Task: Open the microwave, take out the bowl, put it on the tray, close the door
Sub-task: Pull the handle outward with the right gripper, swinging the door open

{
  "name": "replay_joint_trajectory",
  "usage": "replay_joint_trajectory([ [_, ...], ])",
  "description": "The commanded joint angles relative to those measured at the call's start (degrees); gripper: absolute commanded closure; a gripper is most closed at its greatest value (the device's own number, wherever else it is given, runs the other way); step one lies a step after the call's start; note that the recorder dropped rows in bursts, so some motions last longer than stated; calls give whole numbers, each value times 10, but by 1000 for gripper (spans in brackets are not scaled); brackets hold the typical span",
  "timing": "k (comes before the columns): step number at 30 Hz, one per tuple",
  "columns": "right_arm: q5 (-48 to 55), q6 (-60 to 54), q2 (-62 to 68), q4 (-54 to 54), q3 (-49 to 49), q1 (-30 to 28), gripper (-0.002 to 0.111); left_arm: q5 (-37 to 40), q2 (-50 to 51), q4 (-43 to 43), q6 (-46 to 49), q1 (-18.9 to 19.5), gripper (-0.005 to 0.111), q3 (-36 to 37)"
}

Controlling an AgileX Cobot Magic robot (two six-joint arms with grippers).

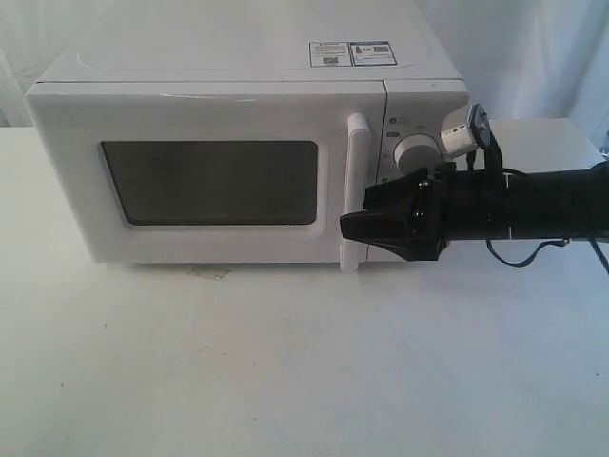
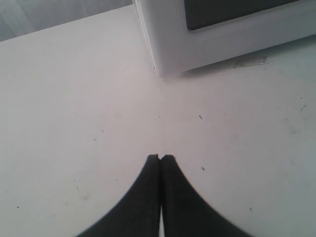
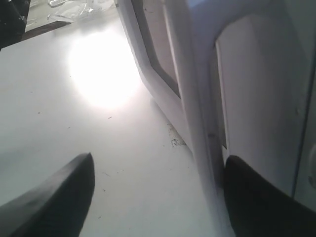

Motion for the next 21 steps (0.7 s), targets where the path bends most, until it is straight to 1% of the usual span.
replay_joint_trajectory([
  [1,23,-7,-1,46,-31,-2,45,0,-2,-3,-3,0,107,2],
  [6,38,36,-21,-25,-31,-25,52,0,-2,-3,-3,0,107,2],
  [10,38,28,-19,-18,-31,-24,53,0,-2,-3,-3,0,107,2],
  [14,33,23,-4,-9,-31,-3,53,0,-2,-3,-3,0,107,2],
  [17,30,21,6,-7,-31,9,61,0,-2,-3,-3,0,107,2],
  [19,28,21,9,-7,-31,15,68,0,-2,-3,-3,0,107,2],
  [21,28,21,9,-7,-31,20,77,0,-2,-3,-3,0,107,2],
])
